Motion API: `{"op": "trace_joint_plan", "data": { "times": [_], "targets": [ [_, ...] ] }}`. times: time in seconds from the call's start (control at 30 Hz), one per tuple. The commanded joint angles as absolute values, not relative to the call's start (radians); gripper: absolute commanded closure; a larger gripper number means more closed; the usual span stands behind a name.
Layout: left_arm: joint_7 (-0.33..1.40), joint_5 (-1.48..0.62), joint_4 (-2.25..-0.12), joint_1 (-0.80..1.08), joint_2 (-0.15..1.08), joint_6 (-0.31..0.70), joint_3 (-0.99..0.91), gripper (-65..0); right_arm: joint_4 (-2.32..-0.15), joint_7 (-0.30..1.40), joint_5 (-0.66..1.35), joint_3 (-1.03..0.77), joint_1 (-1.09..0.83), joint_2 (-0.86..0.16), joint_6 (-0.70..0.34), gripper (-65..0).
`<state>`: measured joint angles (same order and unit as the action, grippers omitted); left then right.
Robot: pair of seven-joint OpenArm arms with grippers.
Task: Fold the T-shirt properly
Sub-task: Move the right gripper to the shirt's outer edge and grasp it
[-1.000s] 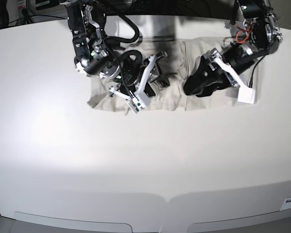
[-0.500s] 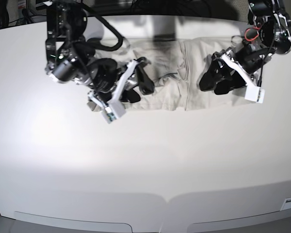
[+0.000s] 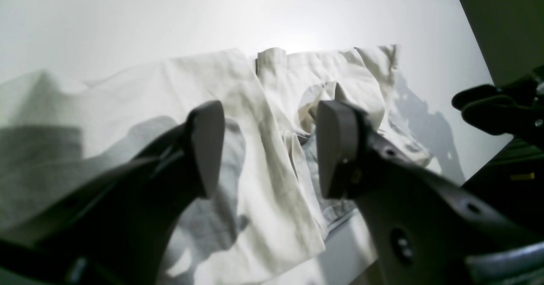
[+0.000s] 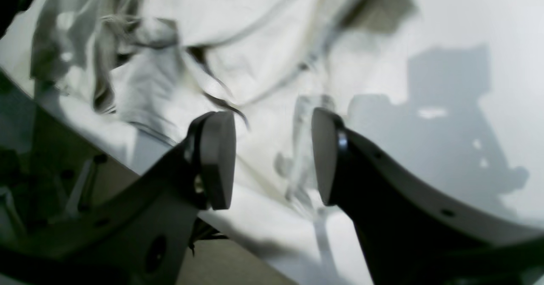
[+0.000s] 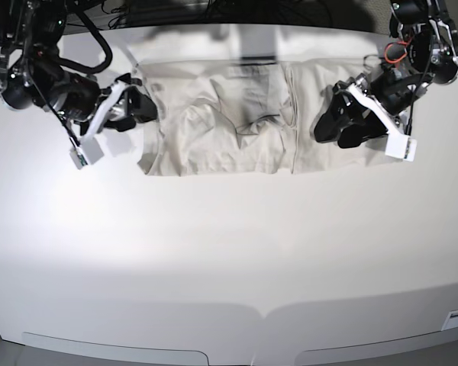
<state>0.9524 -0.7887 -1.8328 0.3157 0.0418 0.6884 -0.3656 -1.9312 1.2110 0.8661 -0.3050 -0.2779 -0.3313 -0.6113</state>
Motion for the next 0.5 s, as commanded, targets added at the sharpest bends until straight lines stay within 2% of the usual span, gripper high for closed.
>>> {"op": "trace_joint_plan", "data": {
  "times": [0.0,0.17,0.3,0.47],
  "targets": [
    [0.933,-0.812,-1.850,0.313,0.047,0.698,-0.366,-33.7,-1.936,1.203,0.897,-0.308,-0.269,-0.347,-0.584,-29.7],
    [0.934,-0.812,-1.850,0.319,0.047,0.698,-0.366,-33.7,-1.782,1.206,0.906,-0.307,-0.235,-0.348,-0.559,-29.7],
    [0.941,-0.812,-1.850,0.318,0.047,0.698,-0.366,-33.7,-1.642,1.272,0.977,-0.307,-0.173,-0.349,-0.561,-29.7],
    [0.941,-0.812,-1.850,0.318,0.048,0.698,-0.366,-33.7,-1.560,1.276,0.968,-0.306,-0.123,-0.348,-0.561,-29.7]
  ]
}}
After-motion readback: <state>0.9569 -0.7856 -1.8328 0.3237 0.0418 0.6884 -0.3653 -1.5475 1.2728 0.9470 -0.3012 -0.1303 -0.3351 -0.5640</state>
